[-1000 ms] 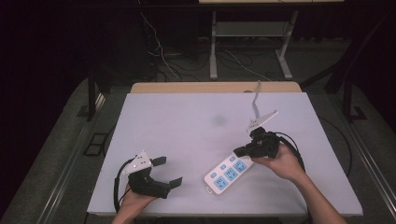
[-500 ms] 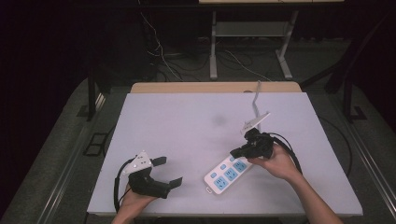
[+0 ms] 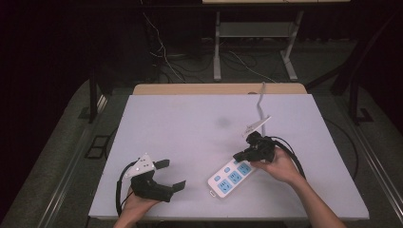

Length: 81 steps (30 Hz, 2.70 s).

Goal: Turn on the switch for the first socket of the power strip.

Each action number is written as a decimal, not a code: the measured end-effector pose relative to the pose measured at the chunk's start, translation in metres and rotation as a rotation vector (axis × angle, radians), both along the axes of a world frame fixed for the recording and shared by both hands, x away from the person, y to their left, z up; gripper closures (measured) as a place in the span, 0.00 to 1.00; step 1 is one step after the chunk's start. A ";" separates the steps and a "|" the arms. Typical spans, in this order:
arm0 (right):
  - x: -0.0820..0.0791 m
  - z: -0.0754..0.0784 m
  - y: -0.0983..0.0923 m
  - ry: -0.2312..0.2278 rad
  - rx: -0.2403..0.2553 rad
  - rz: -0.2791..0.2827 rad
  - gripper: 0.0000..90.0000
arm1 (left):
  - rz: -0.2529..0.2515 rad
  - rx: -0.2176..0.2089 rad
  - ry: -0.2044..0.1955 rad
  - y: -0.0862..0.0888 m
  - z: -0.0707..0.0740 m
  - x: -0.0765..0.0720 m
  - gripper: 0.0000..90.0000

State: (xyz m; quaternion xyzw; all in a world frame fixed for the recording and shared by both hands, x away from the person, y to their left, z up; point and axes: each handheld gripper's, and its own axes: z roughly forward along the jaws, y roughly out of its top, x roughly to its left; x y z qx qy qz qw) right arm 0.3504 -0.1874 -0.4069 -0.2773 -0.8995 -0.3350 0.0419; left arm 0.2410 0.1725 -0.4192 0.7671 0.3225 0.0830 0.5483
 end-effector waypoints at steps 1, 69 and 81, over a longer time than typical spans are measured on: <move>0.001 -0.002 0.000 0.005 0.000 -0.005 0.99 | 0.000 -0.001 0.000 0.000 0.000 0.000 0.00; -0.004 -0.001 0.010 -0.069 -0.093 0.091 1.00 | -0.009 0.005 -0.002 0.000 0.000 0.001 0.00; -0.010 0.013 -0.005 -0.082 -0.052 0.060 1.00 | -0.011 0.007 -0.001 0.000 -0.001 0.001 0.00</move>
